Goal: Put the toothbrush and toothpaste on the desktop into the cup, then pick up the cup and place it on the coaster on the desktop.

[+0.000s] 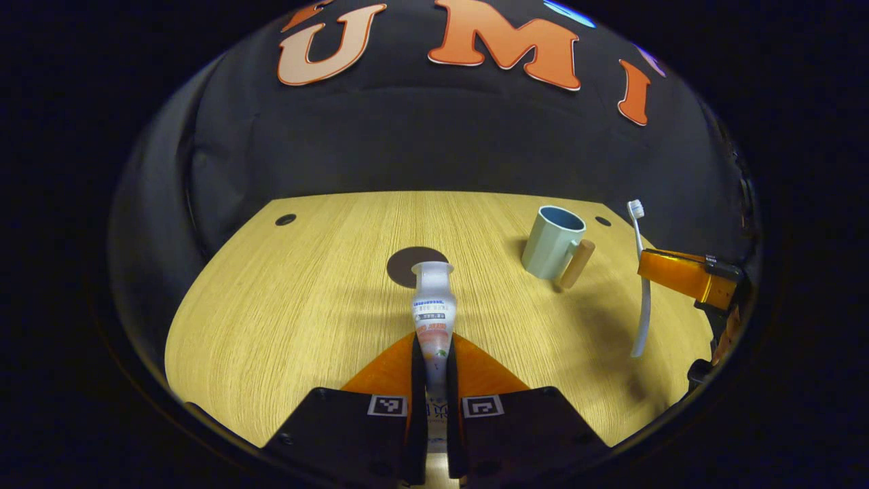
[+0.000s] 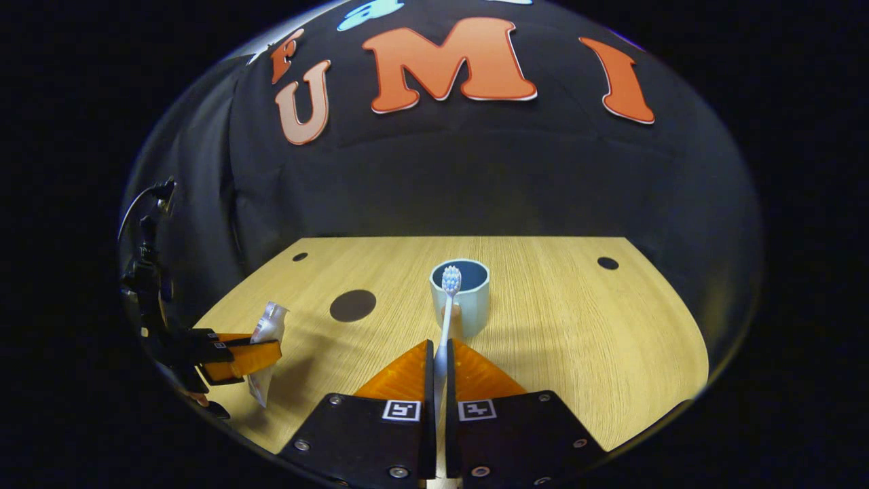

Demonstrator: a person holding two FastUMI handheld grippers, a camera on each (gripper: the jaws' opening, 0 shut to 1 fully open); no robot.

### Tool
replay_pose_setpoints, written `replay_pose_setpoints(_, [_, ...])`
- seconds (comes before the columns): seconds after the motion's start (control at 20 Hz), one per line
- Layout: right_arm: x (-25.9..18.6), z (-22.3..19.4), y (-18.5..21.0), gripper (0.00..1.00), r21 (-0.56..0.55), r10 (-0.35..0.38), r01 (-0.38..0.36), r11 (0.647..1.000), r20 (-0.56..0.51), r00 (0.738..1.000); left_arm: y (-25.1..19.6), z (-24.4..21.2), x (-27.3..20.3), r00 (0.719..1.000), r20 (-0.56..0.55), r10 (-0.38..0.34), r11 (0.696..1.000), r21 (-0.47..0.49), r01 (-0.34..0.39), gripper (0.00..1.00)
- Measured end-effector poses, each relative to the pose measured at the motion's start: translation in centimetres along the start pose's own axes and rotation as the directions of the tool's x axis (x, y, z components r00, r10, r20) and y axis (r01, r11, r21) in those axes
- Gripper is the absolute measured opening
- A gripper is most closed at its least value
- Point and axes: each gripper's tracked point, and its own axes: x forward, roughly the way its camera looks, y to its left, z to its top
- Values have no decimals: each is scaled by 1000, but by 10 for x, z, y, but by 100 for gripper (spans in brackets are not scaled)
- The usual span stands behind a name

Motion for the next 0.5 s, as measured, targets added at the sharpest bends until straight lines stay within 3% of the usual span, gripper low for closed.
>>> replay_pose_setpoints(0.2, [-2, 34, -2, 6, -32, 1, 4, 999, 157, 988, -4, 21, -48, 997, 71, 27, 1000, 14, -28, 16])
replay_pose_setpoints(0.5, [19, 74, -4, 6, -82, -1, 31, 996, 344, 939, -3, 18, -22, 995, 95, 15, 1000, 16, -16, 16])
